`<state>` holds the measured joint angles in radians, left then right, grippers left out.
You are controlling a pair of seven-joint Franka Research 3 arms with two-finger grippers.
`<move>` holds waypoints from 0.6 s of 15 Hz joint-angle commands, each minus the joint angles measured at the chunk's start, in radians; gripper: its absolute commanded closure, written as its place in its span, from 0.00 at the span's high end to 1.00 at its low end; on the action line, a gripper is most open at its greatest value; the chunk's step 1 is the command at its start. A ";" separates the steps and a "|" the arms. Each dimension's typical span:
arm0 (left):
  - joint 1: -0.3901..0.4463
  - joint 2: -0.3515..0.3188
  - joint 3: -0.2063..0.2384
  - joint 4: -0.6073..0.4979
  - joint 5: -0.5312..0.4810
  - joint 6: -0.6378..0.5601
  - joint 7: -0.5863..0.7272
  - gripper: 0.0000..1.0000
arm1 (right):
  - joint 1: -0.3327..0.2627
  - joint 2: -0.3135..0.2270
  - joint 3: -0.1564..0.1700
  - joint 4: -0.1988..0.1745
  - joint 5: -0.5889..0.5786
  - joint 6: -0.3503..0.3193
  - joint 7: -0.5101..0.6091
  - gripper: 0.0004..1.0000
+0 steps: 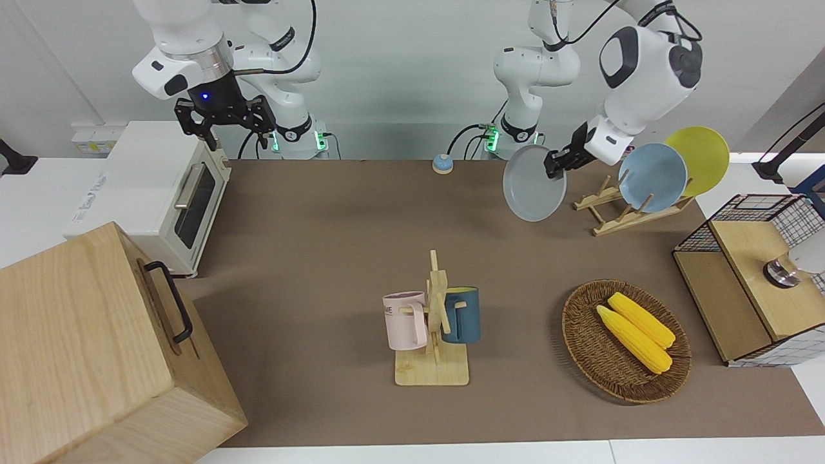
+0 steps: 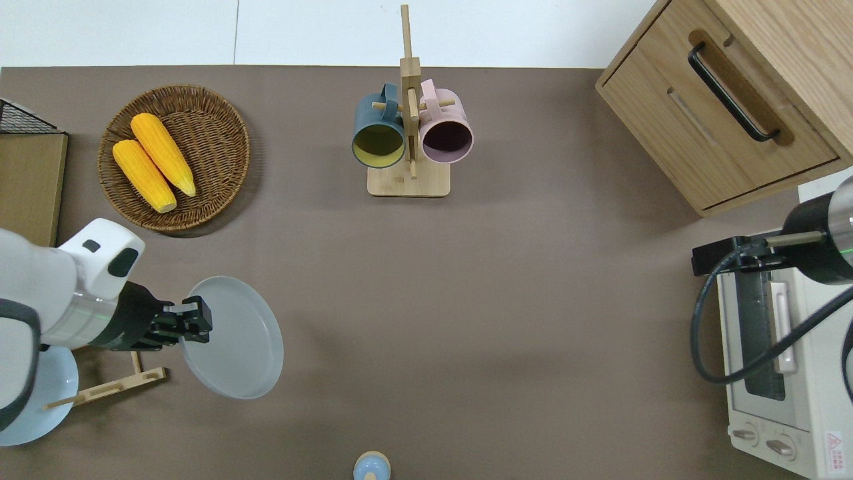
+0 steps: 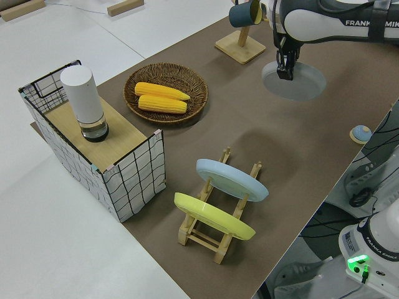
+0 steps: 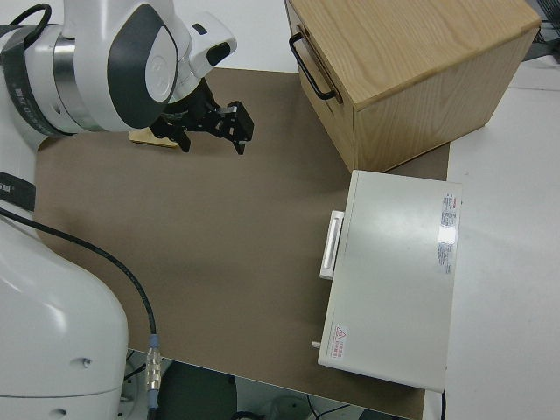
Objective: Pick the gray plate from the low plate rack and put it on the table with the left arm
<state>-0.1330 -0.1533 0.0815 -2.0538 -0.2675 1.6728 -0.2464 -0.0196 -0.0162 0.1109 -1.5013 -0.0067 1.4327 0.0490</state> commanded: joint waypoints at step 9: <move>-0.045 0.009 -0.005 -0.129 -0.087 0.117 0.035 0.03 | -0.025 -0.002 0.018 0.007 0.019 -0.015 0.009 0.99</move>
<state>-0.1612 -0.1423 0.0785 -2.1485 -0.3163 1.7439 -0.2277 -0.0196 -0.0162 0.1109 -1.5013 -0.0067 1.4327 0.0490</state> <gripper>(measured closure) 0.890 0.009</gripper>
